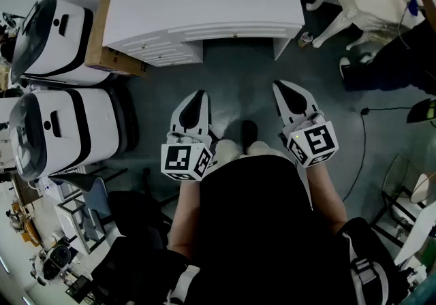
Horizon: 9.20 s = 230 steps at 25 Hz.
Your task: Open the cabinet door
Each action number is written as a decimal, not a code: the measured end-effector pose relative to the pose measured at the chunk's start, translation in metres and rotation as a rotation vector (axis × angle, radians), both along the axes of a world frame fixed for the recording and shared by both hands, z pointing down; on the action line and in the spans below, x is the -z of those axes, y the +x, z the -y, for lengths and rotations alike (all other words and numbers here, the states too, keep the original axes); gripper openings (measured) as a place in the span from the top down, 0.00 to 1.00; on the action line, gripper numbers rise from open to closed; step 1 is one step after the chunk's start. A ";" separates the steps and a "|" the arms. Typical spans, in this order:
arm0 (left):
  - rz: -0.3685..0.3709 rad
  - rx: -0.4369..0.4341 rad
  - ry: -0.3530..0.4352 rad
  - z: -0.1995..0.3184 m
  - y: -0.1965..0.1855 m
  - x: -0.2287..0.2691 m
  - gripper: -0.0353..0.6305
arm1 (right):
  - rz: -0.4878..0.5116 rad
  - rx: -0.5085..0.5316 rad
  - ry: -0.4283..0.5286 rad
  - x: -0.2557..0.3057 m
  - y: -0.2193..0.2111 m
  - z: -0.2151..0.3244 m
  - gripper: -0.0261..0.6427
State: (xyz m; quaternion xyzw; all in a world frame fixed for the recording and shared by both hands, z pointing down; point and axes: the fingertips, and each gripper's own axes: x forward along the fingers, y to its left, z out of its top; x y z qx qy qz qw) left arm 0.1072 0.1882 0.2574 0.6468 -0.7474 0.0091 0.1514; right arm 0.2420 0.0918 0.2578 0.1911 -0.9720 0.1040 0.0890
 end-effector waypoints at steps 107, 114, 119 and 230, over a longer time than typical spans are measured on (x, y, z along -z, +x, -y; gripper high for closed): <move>-0.161 -0.304 -0.272 0.178 -0.198 -0.135 0.90 | -0.510 -0.263 -0.432 -0.331 -0.241 0.187 0.83; -0.155 -0.294 -0.302 0.184 -0.183 -0.146 0.90 | -0.548 -0.250 -0.485 -0.366 -0.238 0.199 0.80; -0.163 -0.284 -0.315 0.187 -0.177 -0.155 0.90 | -0.563 -0.274 -0.508 -0.387 -0.240 0.208 0.78; -0.150 -0.352 -0.316 0.128 -0.150 -0.152 0.90 | -0.629 -0.434 -0.586 -0.423 -0.193 0.110 0.83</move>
